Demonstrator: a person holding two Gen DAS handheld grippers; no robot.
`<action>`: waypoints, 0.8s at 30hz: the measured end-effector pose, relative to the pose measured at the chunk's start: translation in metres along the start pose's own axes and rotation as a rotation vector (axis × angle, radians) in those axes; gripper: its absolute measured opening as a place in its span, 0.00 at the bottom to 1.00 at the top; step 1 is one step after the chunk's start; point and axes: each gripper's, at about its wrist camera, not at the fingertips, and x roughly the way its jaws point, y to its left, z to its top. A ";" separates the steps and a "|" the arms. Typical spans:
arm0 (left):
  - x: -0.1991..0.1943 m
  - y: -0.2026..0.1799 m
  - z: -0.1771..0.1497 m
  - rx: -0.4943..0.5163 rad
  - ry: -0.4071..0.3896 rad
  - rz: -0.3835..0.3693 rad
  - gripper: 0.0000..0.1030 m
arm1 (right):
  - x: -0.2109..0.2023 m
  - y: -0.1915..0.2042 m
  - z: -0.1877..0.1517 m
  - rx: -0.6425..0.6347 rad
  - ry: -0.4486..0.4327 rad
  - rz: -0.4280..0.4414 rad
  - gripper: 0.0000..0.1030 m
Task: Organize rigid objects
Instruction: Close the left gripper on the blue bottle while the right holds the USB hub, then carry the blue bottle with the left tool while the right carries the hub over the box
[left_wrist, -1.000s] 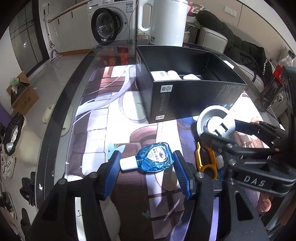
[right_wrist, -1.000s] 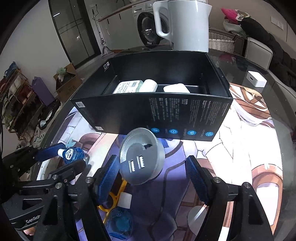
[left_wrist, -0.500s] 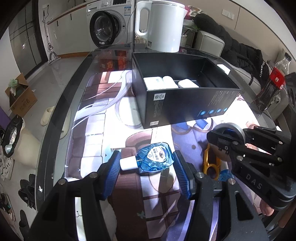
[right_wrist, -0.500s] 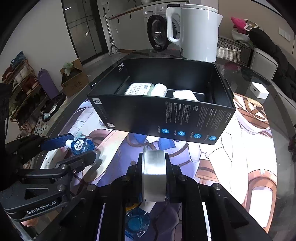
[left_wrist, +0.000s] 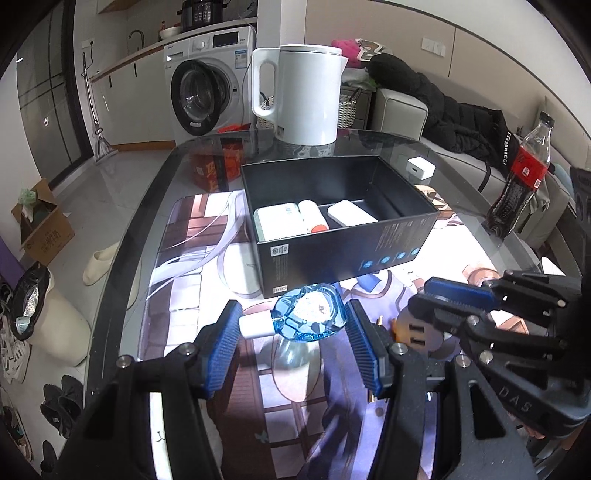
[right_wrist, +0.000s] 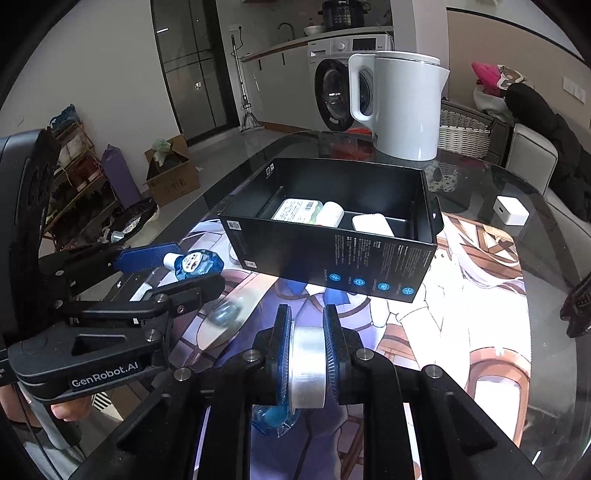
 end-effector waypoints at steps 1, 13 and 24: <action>0.000 -0.001 0.000 0.000 0.001 -0.001 0.55 | 0.000 0.000 -0.001 0.000 0.002 -0.001 0.16; 0.007 -0.009 -0.011 0.023 0.047 -0.012 0.55 | -0.003 -0.009 -0.026 0.079 0.113 0.027 0.20; -0.036 -0.014 -0.002 0.030 -0.147 0.017 0.55 | -0.066 0.016 -0.016 -0.047 -0.194 -0.074 0.16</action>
